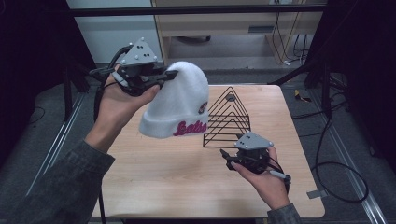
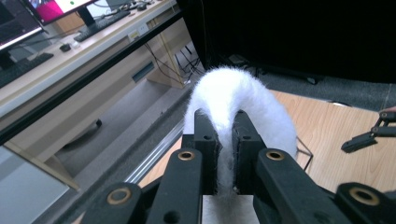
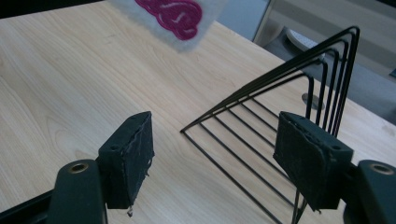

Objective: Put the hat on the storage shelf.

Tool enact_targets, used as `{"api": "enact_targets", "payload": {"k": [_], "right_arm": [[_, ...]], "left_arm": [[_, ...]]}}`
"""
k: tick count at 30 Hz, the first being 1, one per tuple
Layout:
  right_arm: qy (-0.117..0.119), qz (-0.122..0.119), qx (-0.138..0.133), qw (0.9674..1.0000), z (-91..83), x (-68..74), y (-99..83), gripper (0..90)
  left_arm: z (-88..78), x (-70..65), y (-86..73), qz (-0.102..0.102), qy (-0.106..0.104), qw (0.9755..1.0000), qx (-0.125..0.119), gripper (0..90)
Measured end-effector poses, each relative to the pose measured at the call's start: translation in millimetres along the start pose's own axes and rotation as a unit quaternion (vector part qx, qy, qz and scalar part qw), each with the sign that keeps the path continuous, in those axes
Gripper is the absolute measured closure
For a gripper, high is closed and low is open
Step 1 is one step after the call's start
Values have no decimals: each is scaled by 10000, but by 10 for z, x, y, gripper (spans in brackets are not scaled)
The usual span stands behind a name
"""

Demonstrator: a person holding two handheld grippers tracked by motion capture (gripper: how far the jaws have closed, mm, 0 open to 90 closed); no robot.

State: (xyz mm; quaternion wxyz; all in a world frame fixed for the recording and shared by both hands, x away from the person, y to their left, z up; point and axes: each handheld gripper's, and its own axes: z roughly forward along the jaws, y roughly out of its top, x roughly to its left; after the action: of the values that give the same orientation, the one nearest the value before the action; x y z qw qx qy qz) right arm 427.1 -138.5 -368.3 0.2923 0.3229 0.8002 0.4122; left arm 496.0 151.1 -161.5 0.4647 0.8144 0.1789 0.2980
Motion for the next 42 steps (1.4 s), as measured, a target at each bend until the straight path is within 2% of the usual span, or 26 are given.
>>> {"api": "enact_targets", "payload": {"k": [7,11,17,19,22,29,34,38,41,42], "right_arm": [[88,8,-222,9997,-23,-32,144,258],[117,-124,-311,9994,-31,-65,256,255],[285,112,-475,9984,-31,-200,395,238],[195,176,-505,9984,-51,-235,441,233],[173,154,-587,9980,-85,-254,535,223],[184,193,-532,9982,-41,-327,576,201],[317,300,-494,9978,2,-413,550,189],[512,437,-478,9966,47,-492,534,180],[718,579,-489,9945,98,-534,534,218],[762,576,-481,9943,121,-542,540,254]], "left_arm": [[56,-57,165,113,-82,9997,-193,834],[74,-80,271,227,-185,9990,-324,834],[104,-151,383,429,-345,9976,-419,833],[127,-170,398,470,-394,9973,-397,833],[174,-212,419,495,-462,9969,-400,833],[276,-310,468,596,-567,9953,-511,833],[253,-310,525,567,-632,9937,-736,833],[235,-312,539,569,-682,9924,-852,833],[249,-303,530,509,-705,9921,-902,833],[256,-297,526,512,-693,9923,-887,833]]}}
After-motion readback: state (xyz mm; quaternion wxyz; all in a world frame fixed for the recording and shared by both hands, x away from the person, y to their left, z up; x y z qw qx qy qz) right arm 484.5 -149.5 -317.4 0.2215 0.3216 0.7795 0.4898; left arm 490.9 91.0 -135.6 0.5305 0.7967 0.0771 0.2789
